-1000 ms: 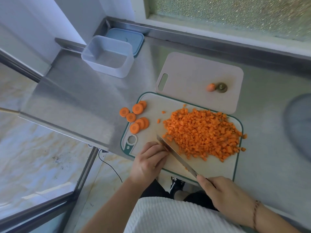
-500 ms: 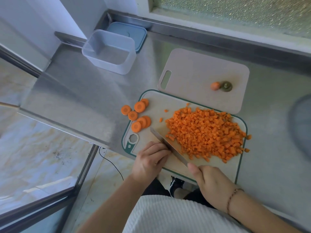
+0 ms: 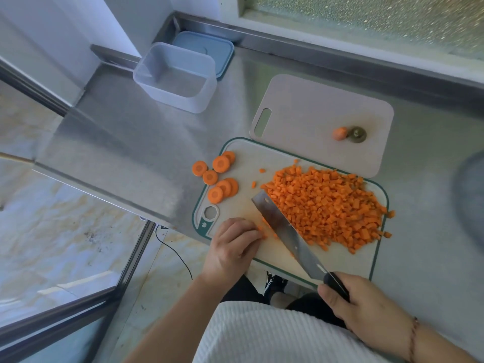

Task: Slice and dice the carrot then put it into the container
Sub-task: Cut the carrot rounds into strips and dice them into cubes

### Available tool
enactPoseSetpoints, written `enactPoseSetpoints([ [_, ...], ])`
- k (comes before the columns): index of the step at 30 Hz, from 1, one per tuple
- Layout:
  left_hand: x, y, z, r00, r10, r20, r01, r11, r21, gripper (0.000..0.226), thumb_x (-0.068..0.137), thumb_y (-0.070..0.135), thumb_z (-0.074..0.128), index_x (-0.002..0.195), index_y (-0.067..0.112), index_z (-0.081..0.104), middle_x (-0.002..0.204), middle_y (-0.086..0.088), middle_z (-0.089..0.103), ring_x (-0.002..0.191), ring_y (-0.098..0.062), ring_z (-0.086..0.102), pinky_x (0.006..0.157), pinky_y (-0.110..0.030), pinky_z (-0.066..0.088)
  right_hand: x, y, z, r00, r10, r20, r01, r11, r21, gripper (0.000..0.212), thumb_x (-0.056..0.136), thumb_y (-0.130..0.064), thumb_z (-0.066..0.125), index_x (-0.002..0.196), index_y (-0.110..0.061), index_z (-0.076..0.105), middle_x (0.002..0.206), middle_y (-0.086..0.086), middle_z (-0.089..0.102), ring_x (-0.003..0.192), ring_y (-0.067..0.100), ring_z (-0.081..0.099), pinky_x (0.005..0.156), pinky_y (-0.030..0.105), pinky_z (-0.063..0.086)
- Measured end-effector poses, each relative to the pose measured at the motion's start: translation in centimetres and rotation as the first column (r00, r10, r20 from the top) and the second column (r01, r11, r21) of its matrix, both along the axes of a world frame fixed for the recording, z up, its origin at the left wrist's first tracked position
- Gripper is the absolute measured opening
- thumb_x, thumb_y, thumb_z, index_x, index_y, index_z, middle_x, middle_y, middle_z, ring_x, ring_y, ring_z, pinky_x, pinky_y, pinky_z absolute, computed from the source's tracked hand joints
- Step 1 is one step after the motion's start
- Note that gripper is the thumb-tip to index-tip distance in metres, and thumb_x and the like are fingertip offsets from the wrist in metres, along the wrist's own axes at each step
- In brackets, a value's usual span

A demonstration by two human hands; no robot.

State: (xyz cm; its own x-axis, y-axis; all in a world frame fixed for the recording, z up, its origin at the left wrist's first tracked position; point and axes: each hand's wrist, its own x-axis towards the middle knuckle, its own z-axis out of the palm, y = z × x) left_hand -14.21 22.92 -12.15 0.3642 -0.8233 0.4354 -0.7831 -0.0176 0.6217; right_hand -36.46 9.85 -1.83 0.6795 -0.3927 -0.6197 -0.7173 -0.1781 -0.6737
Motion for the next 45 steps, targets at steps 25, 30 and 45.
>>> enactPoseSetpoints([
  [25,-1.0,-0.5,0.3,0.982,0.19,-0.015,-0.189,0.981,0.038,0.01,0.077,0.002,0.082,0.081,0.009,0.077,0.091,0.001,0.073,0.087,-0.019,0.064,0.08,-0.035,0.052,1.0,1.2,0.1,0.998,-0.048,0.048,0.053,0.993,-0.103,0.045,0.086,-0.058,0.027,0.063,-0.028,0.05,0.059,-0.011,0.059,0.057,0.011,0.054,0.053,0.019,0.036],
  [30,-1.0,-0.8,0.5,0.981,0.19,-0.034,-0.189,0.982,0.025,0.006,0.08,0.003,0.08,0.081,0.009,0.077,0.088,0.001,0.075,0.089,-0.011,0.063,0.084,-0.027,0.05,1.0,1.1,-0.1,0.992,-0.089,0.086,0.099,0.987,-0.125,0.051,0.087,-0.071,0.02,0.068,-0.039,0.055,0.057,-0.002,0.058,0.052,0.013,0.052,0.052,0.024,0.037],
  [45,-1.2,-0.7,0.6,0.958,0.281,-0.057,-0.282,0.96,-0.003,0.01,0.083,0.007,0.071,0.09,0.014,0.069,0.097,-0.001,0.065,0.089,-0.022,0.061,0.081,-0.037,0.047,0.6,0.9,-0.5,0.988,-0.107,0.11,0.12,0.985,-0.124,0.063,0.081,-0.074,0.023,0.065,-0.021,0.053,0.064,0.006,0.061,0.053,0.015,0.054,0.051,0.024,0.037],
])
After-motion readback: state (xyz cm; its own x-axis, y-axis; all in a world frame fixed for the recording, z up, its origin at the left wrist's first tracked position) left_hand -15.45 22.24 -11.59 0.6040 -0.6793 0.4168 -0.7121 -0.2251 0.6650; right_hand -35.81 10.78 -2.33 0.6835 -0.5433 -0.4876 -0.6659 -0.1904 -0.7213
